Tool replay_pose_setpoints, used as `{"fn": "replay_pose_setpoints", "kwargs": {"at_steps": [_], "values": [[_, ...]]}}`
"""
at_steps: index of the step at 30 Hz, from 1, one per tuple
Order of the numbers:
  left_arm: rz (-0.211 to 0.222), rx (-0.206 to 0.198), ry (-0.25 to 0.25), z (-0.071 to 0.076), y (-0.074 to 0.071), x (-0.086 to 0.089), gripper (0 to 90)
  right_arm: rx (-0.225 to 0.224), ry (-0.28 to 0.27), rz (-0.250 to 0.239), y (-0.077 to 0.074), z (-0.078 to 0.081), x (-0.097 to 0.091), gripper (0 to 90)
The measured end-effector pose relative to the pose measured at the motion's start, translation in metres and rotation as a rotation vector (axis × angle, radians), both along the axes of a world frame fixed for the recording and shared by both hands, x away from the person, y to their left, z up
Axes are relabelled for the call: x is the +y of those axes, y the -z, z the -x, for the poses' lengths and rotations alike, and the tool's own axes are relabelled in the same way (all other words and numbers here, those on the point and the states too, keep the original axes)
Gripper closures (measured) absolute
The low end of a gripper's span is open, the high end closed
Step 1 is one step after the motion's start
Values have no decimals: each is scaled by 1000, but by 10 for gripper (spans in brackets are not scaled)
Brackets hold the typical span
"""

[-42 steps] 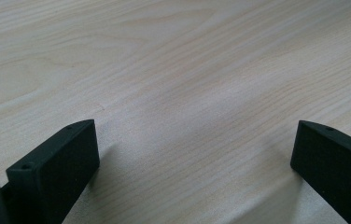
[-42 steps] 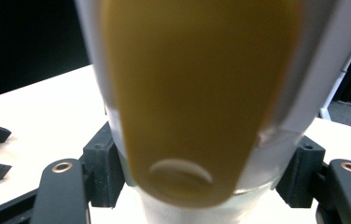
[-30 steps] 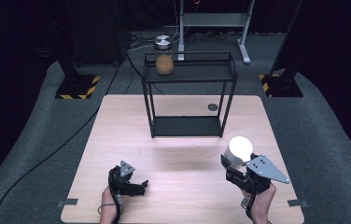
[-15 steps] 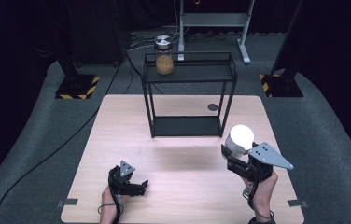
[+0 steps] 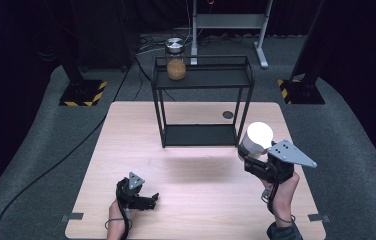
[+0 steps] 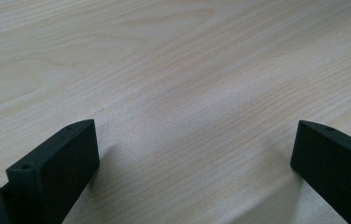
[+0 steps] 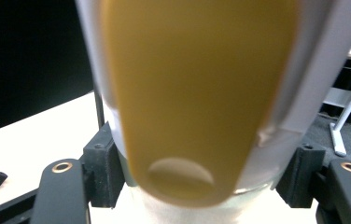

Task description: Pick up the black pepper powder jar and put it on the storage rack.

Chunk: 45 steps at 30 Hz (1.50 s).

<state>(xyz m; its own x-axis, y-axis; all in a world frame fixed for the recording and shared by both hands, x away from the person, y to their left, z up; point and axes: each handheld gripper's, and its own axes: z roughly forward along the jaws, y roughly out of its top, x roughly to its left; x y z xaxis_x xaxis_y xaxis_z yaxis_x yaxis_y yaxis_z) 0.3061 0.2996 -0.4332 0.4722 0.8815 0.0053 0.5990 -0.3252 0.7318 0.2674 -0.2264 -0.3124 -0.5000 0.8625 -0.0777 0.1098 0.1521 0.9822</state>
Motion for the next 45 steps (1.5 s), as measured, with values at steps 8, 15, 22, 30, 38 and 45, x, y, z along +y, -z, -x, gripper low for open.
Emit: {"fn": "replay_pose_setpoints", "kwargs": {"at_steps": [8,15,22,30,38,45], "values": [[0,0,0,0,0,0,6,-19,-13,10,-17,-9,2,301],[1,0,0,0,0,0,6,-38,-22,23,-27,-14,3,301],[0,0,0,0,0,0,6,-45,-27,29,-36,-18,4,301],[1,0,0,0,0,0,6,-52,-18,38,-46,-22,2,301],[1,0,0,0,0,0,6,-66,-22,40,-58,-26,1,300],[0,0,0,0,0,0,6,-72,-21,45,-65,-30,1,300]]}}
